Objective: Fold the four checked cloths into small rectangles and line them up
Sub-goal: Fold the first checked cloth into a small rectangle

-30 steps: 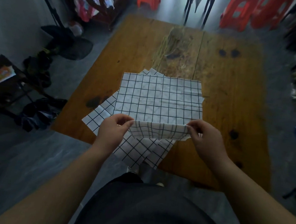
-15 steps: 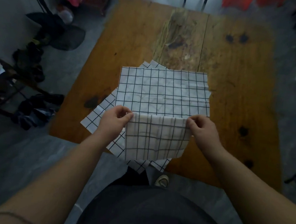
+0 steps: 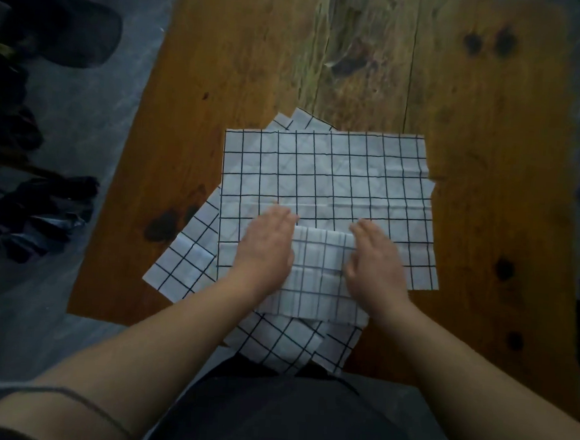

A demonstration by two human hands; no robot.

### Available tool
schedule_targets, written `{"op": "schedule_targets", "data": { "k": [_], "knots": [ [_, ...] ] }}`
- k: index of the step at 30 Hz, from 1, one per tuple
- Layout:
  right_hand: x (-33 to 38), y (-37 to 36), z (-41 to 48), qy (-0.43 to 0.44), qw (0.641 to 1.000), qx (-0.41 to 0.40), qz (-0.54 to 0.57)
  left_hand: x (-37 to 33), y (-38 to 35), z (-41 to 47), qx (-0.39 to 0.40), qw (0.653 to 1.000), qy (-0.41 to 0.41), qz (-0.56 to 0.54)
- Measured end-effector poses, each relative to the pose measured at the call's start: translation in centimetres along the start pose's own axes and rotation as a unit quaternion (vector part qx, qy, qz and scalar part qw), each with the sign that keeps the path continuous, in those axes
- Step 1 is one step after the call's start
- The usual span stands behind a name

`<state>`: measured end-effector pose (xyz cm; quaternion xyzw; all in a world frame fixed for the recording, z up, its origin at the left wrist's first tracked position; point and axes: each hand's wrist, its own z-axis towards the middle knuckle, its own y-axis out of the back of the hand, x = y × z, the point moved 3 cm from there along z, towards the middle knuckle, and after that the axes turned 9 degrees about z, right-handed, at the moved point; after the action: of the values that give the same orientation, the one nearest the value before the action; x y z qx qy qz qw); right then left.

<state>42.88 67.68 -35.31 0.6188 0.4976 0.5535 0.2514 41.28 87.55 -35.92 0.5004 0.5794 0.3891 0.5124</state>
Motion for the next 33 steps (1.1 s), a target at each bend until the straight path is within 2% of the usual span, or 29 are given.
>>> {"op": "schedule_targets", "data": {
  "k": [2, 5, 10, 20, 23, 25, 28, 33],
  "knots": [
    [1.4, -2.0, -0.5, 0.049, 0.996, 0.062, -0.036, -1.9, -1.6, -0.7, 0.061, 0.996, -0.062, 0.019],
    [2.1, -4.4, 0.0, 0.05, 0.987, 0.132, -0.071, -2.7, -3.6, -0.6, 0.14, 0.985, -0.078, 0.059],
    [1.2, -5.6, 0.7, 0.052, 0.981, 0.155, -0.1, -1.1, -4.8, 0.2, 0.192, 0.972, -0.081, 0.107],
    [-4.5, -3.0, -0.3, 0.001, 0.982, 0.149, -0.118, 3.7, -4.3, -0.8, 0.205, 0.966, -0.087, 0.134],
    [-4.2, -2.8, 0.0, -0.011, 0.986, 0.131, -0.105, 2.9, -3.8, -0.3, 0.196, 0.97, -0.065, 0.13],
    [-2.7, -3.2, 0.2, 0.011, 0.988, 0.123, -0.098, 1.2, -3.6, 0.2, 0.18, 0.973, -0.071, 0.124],
    [-0.1, -4.5, 0.5, 0.057, 0.984, 0.14, -0.095, -1.7, -4.1, 0.6, 0.172, 0.974, -0.102, 0.11],
    [-0.6, -4.9, 0.8, 0.049, 0.983, 0.156, -0.086, -1.9, -5.2, 0.5, 0.19, 0.974, -0.083, 0.096]
  ]
}}
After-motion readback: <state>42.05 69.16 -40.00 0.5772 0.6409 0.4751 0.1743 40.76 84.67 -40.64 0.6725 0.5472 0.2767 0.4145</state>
